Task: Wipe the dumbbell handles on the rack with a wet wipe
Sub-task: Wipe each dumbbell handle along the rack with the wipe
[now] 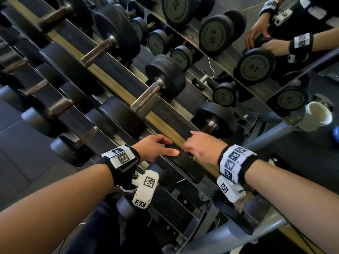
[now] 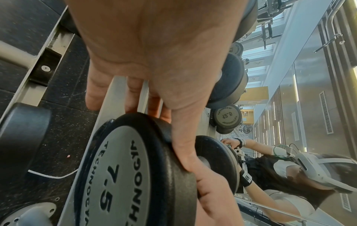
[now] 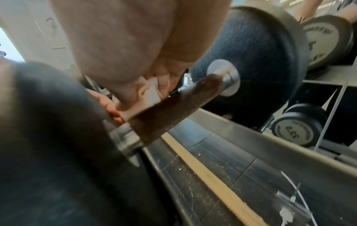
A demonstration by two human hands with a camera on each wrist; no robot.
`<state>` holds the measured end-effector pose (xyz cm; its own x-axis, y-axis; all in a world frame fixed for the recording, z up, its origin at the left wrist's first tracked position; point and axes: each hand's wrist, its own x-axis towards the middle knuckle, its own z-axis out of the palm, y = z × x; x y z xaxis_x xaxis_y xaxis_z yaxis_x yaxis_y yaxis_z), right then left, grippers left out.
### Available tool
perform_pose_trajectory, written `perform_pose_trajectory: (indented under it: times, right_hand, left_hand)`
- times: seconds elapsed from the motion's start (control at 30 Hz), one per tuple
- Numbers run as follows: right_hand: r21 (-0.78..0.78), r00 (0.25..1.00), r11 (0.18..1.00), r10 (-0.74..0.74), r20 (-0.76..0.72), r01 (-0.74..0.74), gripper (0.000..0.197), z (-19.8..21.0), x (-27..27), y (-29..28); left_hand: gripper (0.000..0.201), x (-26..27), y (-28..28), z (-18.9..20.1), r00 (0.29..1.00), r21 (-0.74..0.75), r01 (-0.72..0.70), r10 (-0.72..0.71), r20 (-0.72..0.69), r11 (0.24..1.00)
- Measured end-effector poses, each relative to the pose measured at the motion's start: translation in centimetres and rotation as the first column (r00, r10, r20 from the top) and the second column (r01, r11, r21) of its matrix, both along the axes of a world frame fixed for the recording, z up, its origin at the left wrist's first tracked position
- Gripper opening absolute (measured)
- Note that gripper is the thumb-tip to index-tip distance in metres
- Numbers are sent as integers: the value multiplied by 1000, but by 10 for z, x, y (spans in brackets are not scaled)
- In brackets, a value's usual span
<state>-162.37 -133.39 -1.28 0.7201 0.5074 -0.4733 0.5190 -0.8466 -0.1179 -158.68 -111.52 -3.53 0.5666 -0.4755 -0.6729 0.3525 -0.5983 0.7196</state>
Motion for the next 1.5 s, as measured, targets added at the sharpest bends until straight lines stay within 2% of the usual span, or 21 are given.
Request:
perform_pose_trajectory:
  times: [0.07,0.23,0.3,0.43,0.57,0.63,0.7,0.77,0.83,0.87,0.9,0.93,1.0,1.07,1.13,1.2,1.23,1.27,1.3,1.37,1.5]
  right_hand:
    - [13,1000,1000,-21,-9,21,30,1,2,-4]
    - [-58,948,954,-283,146,294,36,16,9,-27]
    - [-31,963,965,-259,77,262,45,13,-5,-17]
    - [106,999,993,-50,-15,51,51,5,-28,-5]
    - [-16,962,987,-153,228,161,55,15,-20,-34]
    - [-56,939,965,-235,251,257,62,17,-22,-39]
    - [22,922,960,-276,270,280,61,13,-32,-32]
    - [122,936,969,-241,258,216,58,9,-43,-23]
    - [179,959,959,-247,142,220,54,7,-51,-21]
    - [241,942,922,-329,72,304,49,8,-53,-23]
    - [339,881,836,-471,40,432,42,9,-54,-27]
    - [446,769,699,-638,39,558,36,10,-57,-31]
    - [608,450,376,-892,35,699,29,9,-63,-38]
    - [680,201,103,-977,-67,726,27,1,-68,-40]
    - [708,24,-154,-972,-235,689,26,-11,-64,-36]
    - [670,-122,-512,-833,-539,537,24,-24,-54,-28]
    - [610,-159,-662,-724,-672,436,21,-28,-50,-22]
    - [564,-161,-749,-640,-751,348,16,-31,-46,-17]
    - [548,-145,-783,-604,-784,294,13,-34,-42,-13]
    - [562,-105,-785,-602,-791,261,17,-36,-39,-9]
    - [628,-18,-689,-679,-734,361,16,-40,-37,-13]
  left_hand:
    - [54,0,0,0,1000,-1,7,-7,-1,1000]
    - [55,3,0,-1,999,-9,24,-24,-26,1000]
    - [54,3,0,-2,999,-15,17,-18,-38,1000]
    - [53,5,-1,-5,999,-7,16,-16,-29,1000]
    - [49,6,-1,-7,1000,-14,27,-27,-10,1000]
    - [49,6,0,-8,1000,-17,31,-31,3,999]
    - [49,6,0,-9,999,-15,34,-34,8,999]
    - [49,6,-1,-9,999,-14,42,-42,13,999]
    - [48,7,-1,-8,998,0,53,-53,33,999]
    - [48,7,-1,-8,998,6,56,-57,40,998]
    - [48,7,-2,-9,997,7,56,-57,43,998]
    - [48,8,-2,-9,998,5,53,-54,42,999]
    - [48,8,-2,-10,998,5,51,-51,39,999]
    - [48,8,-2,-10,998,6,53,-54,42,999]
    - [46,8,-2,-11,997,-3,55,-55,46,998]
    - [42,8,-1,-13,997,-16,58,-57,51,998]
    - [40,8,-1,-13,997,-21,56,-55,52,998]
    - [39,8,-1,-13,997,-22,54,-52,53,998]
    - [39,7,0,-13,997,-23,51,-50,52,998]
    - [39,7,0,-13,998,-25,46,-45,41,999]
    - [38,5,0,-11,998,-28,49,-48,42,998]
